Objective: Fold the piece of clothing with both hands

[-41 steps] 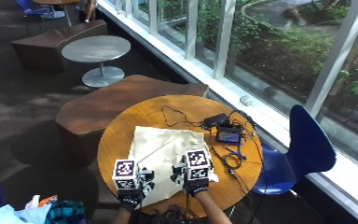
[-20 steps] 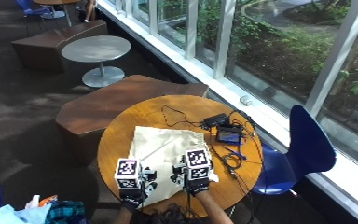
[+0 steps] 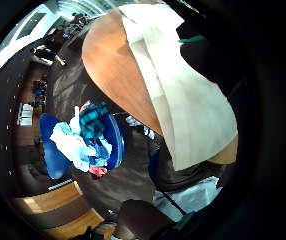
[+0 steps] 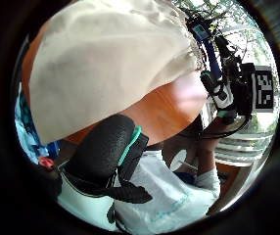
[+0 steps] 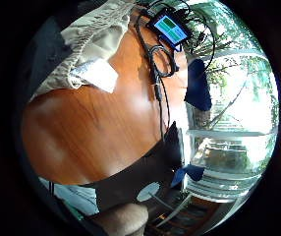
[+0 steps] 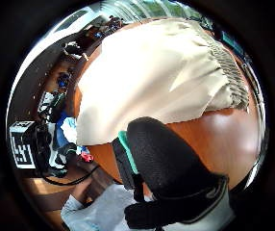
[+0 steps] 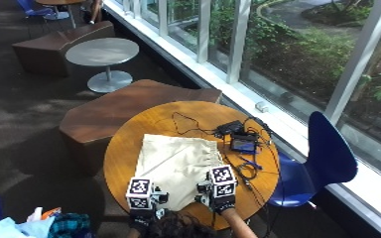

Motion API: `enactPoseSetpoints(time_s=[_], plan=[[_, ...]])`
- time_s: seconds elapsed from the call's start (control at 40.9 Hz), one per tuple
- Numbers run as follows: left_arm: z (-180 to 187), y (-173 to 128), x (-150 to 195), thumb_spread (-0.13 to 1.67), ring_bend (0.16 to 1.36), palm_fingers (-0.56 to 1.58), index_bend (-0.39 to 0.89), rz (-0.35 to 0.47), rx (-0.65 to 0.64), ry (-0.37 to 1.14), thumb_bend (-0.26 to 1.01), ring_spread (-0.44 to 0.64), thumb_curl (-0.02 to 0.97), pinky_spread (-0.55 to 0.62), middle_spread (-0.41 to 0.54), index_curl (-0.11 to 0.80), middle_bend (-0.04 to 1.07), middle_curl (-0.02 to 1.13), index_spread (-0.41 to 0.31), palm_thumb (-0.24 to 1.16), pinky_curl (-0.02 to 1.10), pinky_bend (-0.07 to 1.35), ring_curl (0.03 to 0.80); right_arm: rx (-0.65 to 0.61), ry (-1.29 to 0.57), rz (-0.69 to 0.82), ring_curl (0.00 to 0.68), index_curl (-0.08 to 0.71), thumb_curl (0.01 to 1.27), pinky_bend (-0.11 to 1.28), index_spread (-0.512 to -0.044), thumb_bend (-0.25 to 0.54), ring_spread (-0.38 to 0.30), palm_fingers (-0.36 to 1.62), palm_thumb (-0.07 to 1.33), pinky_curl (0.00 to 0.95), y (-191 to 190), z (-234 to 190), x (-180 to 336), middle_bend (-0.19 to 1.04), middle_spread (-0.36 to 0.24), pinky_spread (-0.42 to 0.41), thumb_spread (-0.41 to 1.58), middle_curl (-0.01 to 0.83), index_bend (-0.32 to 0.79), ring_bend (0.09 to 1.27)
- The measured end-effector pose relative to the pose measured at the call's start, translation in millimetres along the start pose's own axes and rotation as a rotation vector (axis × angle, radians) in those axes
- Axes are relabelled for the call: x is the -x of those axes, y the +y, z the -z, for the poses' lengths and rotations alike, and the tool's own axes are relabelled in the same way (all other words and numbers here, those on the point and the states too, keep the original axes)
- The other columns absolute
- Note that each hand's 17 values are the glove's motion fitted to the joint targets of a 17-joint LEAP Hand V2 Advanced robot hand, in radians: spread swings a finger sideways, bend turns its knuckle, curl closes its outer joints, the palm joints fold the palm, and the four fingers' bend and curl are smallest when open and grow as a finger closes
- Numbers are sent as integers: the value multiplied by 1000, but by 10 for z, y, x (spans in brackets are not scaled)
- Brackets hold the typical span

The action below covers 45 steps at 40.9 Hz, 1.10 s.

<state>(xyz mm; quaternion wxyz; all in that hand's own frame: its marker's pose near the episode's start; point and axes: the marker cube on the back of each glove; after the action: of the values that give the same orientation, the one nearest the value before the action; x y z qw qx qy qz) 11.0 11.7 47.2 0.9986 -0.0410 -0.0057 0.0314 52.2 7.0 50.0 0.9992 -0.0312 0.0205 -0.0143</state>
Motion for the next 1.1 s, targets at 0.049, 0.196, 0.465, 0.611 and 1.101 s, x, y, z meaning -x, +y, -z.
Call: enactPoseSetpoints(time_s=[0.049, 0.196, 0.465, 0.611, 1.101], plan=[[-109, -22, -7, 1090, 599, 364, 74, -10, 21, -4, -26, 138, 237, 223, 43, 214, 166, 319, -91, 130, 318, 621, 307, 17, -1, 3, 220, 214, 248, 482, -334, -17, 171, 118, 223, 310, -28, -79, -56, 200, 48, 290, 1179, 290, 120, 324], [-338, -50, -22, 1035, 641, 304, 76, -42, 52, -6, -24, 152, 257, 226, 69, 198, 183, 328, -73, 138, 337, 663, 319, 71, 17, 43, 226, 225, 265, 467, -328, -8, 163, 57, 251, 317, -120, -307, -140, 205, 57, 267, 1159, 304, 139, 304], [-608, -251, 11, 1023, 627, 421, 180, -57, -130, 1, 7, 95, 295, 211, 5, 243, 221, 353, -100, 249, 320, 593, 310, -20, 50, 40, 236, 270, 317, 377, -344, 66, 50, 261, 500, 292, -197, -421, -124, 223, -17, 220, 1169, 325, 185, 337], [-482, -301, -21, 1119, 570, 687, 236, -47, -364, -77, 67, -41, 316, 111, -126, 298, 266, 366, -157, 399, 292, 501, 289, -177, 40, 44, 248, 312, 343, 350, -359, 131, -73, 623, 647, 282, -320, -535, -151, 215, -135, 140, 1241, 330, 259, 376], [736, 145, 330, 965, 633, 1329, 143, -279, -148, 46, 106, -386, 438, -390, -330, 351, 287, 439, -308, 806, 384, 603, 380, -167, -108, 358, 367, 404, 362, 396, -318, 147, -288, 1314, 902, 359, 262, 650, -335, 286, -265, -156, 1162, 410, 190, 484]])
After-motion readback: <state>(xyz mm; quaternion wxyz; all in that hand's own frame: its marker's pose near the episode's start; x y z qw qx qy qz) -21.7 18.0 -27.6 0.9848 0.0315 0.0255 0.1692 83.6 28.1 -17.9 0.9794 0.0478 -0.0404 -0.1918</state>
